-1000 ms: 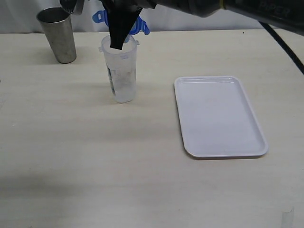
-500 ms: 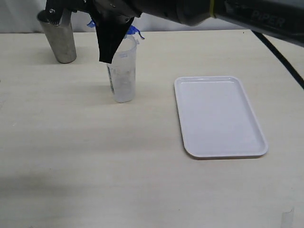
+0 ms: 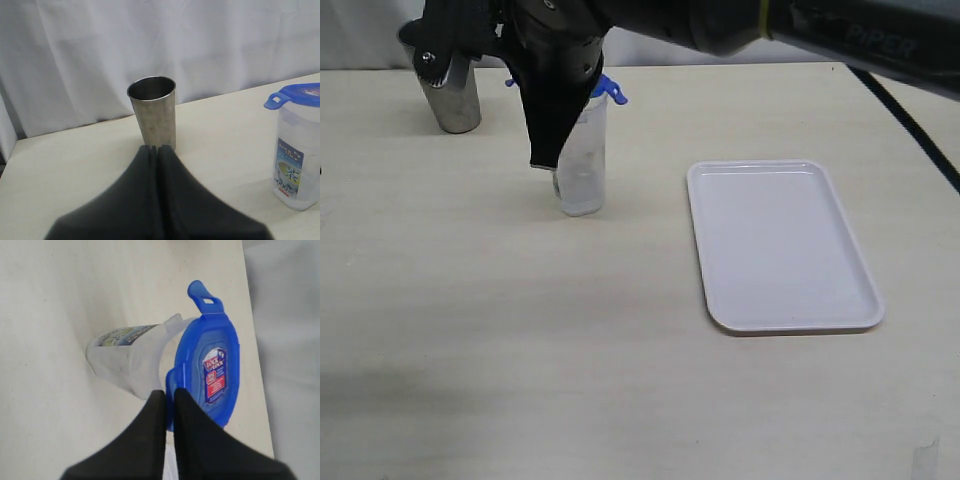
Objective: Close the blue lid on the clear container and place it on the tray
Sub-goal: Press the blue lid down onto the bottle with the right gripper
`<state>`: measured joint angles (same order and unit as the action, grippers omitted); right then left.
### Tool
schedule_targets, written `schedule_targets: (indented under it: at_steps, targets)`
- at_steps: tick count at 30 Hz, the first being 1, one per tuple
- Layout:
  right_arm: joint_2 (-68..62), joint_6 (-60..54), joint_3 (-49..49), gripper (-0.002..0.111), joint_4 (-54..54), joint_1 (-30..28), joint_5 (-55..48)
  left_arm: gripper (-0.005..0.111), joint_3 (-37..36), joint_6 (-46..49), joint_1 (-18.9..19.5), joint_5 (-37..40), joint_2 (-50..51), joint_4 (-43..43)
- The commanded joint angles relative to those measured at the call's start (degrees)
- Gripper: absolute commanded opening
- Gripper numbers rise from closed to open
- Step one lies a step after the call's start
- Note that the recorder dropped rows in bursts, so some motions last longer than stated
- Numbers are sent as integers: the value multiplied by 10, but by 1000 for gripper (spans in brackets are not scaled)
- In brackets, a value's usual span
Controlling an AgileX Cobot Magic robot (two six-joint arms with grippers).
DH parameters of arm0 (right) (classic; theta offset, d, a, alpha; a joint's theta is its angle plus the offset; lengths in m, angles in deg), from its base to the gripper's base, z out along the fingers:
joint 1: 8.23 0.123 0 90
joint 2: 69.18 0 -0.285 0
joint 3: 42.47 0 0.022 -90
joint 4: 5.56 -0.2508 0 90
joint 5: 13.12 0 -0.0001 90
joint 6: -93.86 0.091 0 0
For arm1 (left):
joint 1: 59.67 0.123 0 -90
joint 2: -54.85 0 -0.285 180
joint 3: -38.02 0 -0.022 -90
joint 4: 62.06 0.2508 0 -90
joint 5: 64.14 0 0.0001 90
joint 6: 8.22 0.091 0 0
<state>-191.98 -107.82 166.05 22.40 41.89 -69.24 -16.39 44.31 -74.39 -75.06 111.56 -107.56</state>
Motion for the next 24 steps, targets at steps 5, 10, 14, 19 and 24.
schedule_targets:
  at_steps: [5,10,14,19,24]
  targets:
    - [-2,-27,-5,4,-35,0,-7,0,-3,-2,2,1,-3,-2]
    - [-2,-29,-5,4,-31,0,-12,0,-3,-2,2,1,-3,-2]
    - [-5,-43,-5,4,-31,0,-27,0,-3,-2,2,2,-3,-2]
    - [-10,-43,-5,4,-22,0,-22,0,-3,-2,2,4,-3,-2]
    - [-11,-43,-5,4,-9,0,-22,0,-3,-2,2,4,-3,-2]
